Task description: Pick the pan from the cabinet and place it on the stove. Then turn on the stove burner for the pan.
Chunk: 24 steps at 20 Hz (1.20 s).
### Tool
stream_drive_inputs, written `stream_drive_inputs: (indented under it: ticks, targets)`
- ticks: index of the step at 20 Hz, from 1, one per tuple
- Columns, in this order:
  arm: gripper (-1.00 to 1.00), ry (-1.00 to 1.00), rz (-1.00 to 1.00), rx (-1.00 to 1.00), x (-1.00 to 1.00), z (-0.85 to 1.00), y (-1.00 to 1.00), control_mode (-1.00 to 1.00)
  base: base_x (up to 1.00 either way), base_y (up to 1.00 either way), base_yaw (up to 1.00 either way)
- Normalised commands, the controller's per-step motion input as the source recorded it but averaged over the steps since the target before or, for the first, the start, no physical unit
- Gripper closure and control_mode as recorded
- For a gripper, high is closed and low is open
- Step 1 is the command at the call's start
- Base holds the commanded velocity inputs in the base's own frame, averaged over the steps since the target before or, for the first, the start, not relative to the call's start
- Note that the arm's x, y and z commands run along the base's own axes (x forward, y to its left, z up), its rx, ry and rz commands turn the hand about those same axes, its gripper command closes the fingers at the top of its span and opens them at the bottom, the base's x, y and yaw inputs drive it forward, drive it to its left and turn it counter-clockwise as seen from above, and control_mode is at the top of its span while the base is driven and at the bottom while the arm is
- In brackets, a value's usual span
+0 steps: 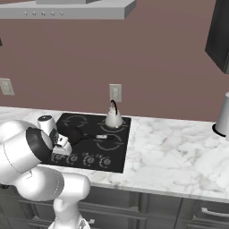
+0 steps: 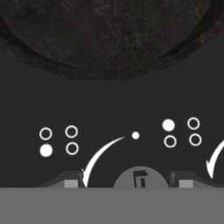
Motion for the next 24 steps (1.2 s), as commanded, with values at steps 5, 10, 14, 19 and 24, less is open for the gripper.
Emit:
stream_drive_inputs:
  ticks: [5, 10, 14, 19, 24]
  targets:
    - [1.0, -0.03, -0.02, 0.02, -0.38, -0.24, 0.0, -1.0, 0.0, 0.0, 0.0]
    - [1.0, -0.04, -0.04, 0.02, -0.57, -0.25, 0.0, -1.0, 0.0, 0.0, 0.0]
    - [1.0, -0.01, -0.04, 0.03, -0.47, -0.2, -0.01, -1.0, 0.0, 0.0, 0.0]
    - [1.0, 0.0, 0.0, 0.0, -0.14, -0.17, 0.0, -1.0, 0.0, 0.0, 0.0]
    - [1.0, 0.0, 0.07, 0.0, 0.0, -0.22, 0.0, -1.0, 0.0, 0.0, 0.0]
